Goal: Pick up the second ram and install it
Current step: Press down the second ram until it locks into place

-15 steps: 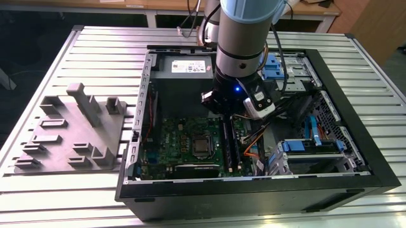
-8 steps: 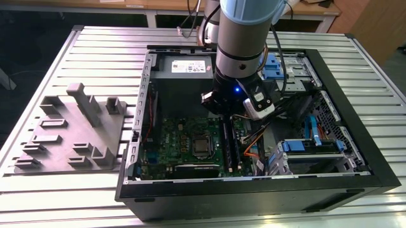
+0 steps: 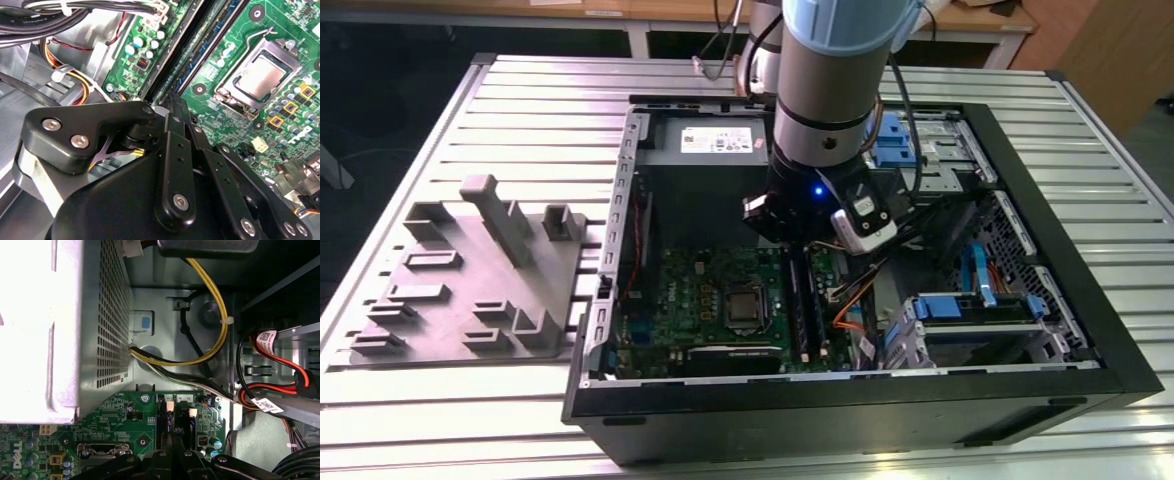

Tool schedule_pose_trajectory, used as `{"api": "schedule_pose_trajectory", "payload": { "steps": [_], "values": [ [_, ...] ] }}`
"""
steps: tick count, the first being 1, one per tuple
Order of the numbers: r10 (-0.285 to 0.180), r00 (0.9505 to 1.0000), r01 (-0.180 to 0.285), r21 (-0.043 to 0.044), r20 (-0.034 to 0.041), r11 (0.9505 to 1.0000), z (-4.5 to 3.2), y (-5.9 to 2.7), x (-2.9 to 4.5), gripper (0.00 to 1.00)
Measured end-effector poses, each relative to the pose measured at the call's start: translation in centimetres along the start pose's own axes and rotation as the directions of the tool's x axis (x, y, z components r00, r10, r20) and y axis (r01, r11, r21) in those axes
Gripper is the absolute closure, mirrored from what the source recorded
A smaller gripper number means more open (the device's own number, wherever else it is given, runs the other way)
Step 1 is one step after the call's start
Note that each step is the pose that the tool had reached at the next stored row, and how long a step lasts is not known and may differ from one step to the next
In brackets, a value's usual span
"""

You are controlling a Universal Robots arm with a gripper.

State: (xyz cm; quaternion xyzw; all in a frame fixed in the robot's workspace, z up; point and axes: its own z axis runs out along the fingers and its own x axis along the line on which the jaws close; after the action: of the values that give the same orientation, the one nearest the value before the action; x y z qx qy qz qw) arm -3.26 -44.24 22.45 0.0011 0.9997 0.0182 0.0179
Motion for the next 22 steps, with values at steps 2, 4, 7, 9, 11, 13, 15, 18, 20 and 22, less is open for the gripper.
{"api": "schedule_pose_trajectory", "payload": {
  "steps": [2,4,7,9,11,13,15,18,20,22],
  "values": [
    [0.0,1.0,0.0,0.0,0.0,1.0,0.01,0.0,0.0,0.9],
    [0.0,1.0,0.0,-0.0009,0.0002,1.0,0.13,0.0,0.0,0.9],
    [0.0,1.0,0.0,-0.0006,0.0,1.0,0.22,-0.01,0.01,0.9],
    [0.0,1.0,0.0,-0.0006,0.0,1.0,0.23,-0.01,0.01,0.9],
    [0.0,1.0,0.0,-0.0012,0.0002,1.0,0.36,-0.01,0.01,0.9],
    [0.0,1.0,0.0,-0.0002,-0.0002,1.0,0.45,-0.02,0.02,0.9],
    [0.0,1.0,0.0,-0.0003,-0.0002,1.0,0.47,-0.03,0.02,0.9],
    [0.0,1.0,0.0,-0.0014,0.0001,1.0,0.54,-0.02,0.02,0.9],
    [0.0,1.0,0.0,-0.0016,0.0,1.0,0.65,-0.02,0.02,0.9],
    [0.0,1.0,0.0,-0.0018,0.0,1.0,0.67,-0.02,0.03,0.9]
  ]
}}
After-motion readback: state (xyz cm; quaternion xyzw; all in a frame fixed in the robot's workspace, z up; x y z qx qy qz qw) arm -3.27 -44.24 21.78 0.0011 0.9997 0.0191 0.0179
